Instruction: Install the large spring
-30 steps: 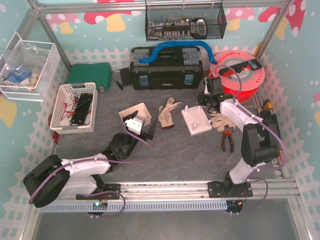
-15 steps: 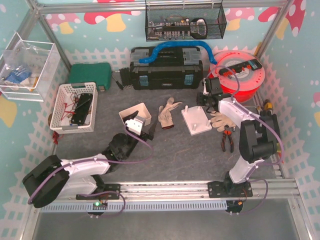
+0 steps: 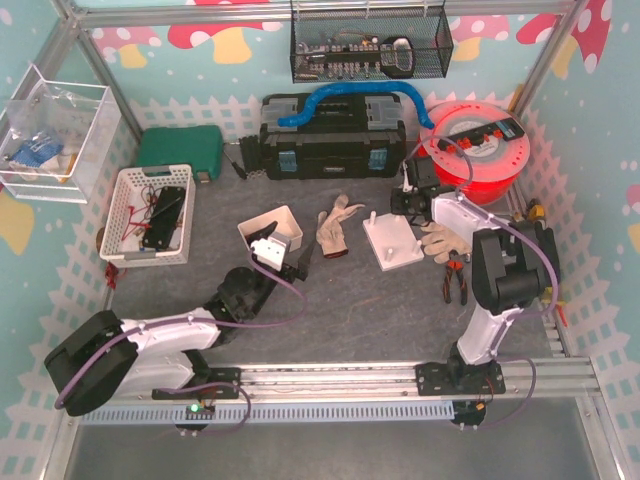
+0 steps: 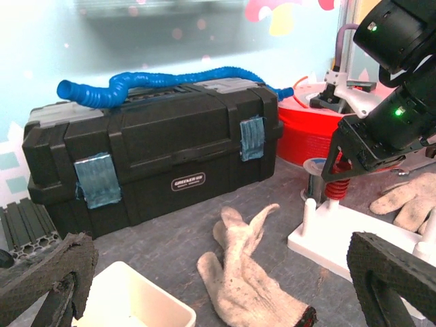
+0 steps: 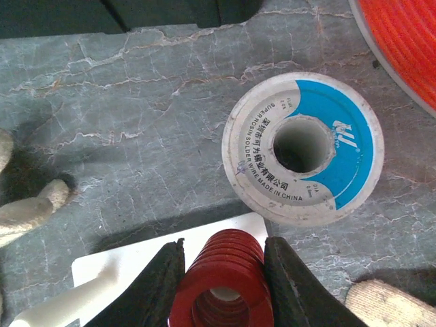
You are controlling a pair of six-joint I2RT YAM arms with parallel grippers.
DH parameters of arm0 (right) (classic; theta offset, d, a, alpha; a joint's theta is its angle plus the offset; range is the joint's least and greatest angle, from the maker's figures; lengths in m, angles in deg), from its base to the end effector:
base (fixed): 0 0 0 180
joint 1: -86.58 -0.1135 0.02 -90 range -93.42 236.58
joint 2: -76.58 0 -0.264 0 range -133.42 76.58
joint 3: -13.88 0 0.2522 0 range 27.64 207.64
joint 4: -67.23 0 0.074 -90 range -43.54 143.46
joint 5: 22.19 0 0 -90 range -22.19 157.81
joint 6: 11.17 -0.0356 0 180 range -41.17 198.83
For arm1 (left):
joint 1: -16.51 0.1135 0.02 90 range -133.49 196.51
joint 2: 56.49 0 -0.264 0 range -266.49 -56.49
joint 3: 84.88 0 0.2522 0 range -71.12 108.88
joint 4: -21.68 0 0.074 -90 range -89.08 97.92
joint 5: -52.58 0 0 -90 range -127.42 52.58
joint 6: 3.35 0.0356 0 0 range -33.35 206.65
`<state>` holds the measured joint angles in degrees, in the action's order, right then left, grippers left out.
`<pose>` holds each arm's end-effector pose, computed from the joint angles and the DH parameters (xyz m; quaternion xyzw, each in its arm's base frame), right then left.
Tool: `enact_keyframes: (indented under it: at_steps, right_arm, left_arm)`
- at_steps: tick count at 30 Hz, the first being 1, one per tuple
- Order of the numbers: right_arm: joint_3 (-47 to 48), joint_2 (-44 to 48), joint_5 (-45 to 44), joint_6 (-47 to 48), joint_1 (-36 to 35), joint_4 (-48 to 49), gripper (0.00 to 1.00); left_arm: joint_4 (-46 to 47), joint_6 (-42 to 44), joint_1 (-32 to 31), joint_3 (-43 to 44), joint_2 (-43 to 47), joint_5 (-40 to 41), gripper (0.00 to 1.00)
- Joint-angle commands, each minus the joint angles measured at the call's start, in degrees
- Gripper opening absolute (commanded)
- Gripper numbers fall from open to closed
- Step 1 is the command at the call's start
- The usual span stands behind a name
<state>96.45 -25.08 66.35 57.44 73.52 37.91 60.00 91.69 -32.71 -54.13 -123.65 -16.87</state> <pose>0.3747 0.0860 0.2076 0.0724 0.9320 0.0937 0.3426 0.1582 -0.1643 0.2107 0.1978 0.6673 -0.1511 0.7020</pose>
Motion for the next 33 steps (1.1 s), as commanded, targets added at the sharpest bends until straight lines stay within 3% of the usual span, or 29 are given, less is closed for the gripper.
enact_keyframes:
  at_steps: [1, 13, 21, 24, 28, 30, 33]
  right_arm:
    - [1.93, -2.08, 0.43, 0.07, 0.4, -0.63, 0.18]
    - [4.3, -1.17, -0.33, -0.23, 0.4, -3.41, 0.49]
    - [-0.38, 10.92, 3.51, -0.95, 0.29, -4.53, 0.6]
    - [-5.7, 19.28, 8.35, -1.45, -0.09, -1.24, 0.67]
    - [-13.8, 28.16, 11.8, -2.99, -1.37, 3.65, 0.78]
    - [-17.2, 31.52, 12.99, -3.0, -2.4, 5.19, 0.84]
    - [-22.79, 34.33, 12.97, -2.74, -3.25, 8.83, 0.87]
  left_arm:
    - [-0.22, 1.3, -0.27, 0.93, 0.91, -0.43, 0.99]
    - [-0.13, 1.38, -0.27, 0.88, 0.8, -0.18, 0.99]
    - [-1.38, 0.29, -0.27, 1.75, 0.47, 3.45, 0.99]
    - [-8.39, -4.16, -0.23, 5.47, 0.71, 9.29, 0.99]
    - [-18.03, -13.05, 1.98, 9.36, 2.09, 10.7, 0.99]
    - [-23.72, -19.87, 4.85, 10.99, 2.73, 9.26, 0.99]
    - [-32.89, -29.14, 11.61, 13.45, 2.73, -0.52, 0.99]
